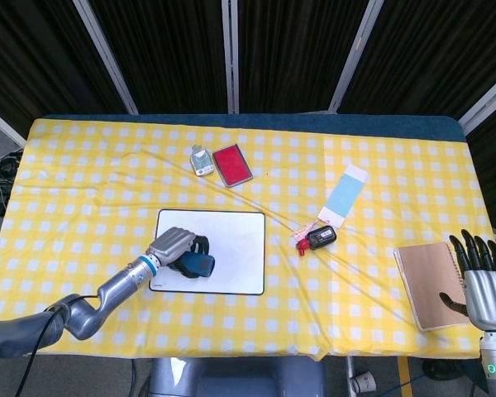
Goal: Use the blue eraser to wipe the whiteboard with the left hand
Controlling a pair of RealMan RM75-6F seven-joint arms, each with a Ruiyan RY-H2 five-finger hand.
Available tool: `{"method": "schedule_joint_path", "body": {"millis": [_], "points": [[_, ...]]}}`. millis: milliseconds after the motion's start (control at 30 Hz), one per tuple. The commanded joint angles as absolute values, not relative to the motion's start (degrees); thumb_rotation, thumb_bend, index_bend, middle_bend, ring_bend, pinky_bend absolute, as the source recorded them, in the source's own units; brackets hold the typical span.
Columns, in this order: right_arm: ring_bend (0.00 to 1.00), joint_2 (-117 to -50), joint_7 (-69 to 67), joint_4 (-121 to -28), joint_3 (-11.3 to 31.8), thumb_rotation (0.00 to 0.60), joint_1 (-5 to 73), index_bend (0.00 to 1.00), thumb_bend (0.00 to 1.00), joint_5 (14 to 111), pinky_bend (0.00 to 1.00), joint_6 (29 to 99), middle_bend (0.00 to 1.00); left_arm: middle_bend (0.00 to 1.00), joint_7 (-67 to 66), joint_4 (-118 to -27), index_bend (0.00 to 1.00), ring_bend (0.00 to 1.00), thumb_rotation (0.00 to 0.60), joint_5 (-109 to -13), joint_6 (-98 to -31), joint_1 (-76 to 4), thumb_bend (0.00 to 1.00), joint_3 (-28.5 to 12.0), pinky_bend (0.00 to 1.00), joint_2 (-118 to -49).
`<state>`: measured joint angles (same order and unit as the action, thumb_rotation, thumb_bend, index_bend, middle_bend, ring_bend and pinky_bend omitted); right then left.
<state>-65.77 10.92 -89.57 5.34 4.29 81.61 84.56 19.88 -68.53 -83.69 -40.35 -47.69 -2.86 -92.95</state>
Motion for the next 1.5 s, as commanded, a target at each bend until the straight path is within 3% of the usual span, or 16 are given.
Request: {"method": "schedule_joint_path", "body": {"millis": [33,667,1200,1500], "points": [[0.0,-65.7,10.8,-89.6,5.4,0.6,4.2,0.03,0.0,81.6,0.0,84.6,0.0,0.48,17.9,-68.5,0.65,0.44,0.6,-83.0,-39.8,-48.2,0.31,-2.8,0.63,-92.7],[0.0,-65.7,11.0,-90.0,5.3,0.6,4.3,0.03,0.0,81.8,0.0,84.7,0.0,0.48,20.8,-59.8,0.65,0.44,0.6,-80.5,-39.3,-46.9,0.31,-3.1,0.63,-91.5],[0.0,-65.6,10.9,-89.8,5.3,0.6,4.1,0.03,0.0,81.6,0.0,84.9,0.0,0.48,26.7,-67.6,0.66,0.45,0.6,-88.2,-43.0,-47.2,0.32,0.7,0.63,-90.3],[0.0,-65.5,10.9,-89.9,5.3,0.6,4.1,0.03,0.0,81.6,0.0,84.8,0.0,0.48,26.7,-64.1,0.66,0.45,0.6,-86.0,-42.1,-47.5,0.32,-0.1,0.63,-90.9]]}}
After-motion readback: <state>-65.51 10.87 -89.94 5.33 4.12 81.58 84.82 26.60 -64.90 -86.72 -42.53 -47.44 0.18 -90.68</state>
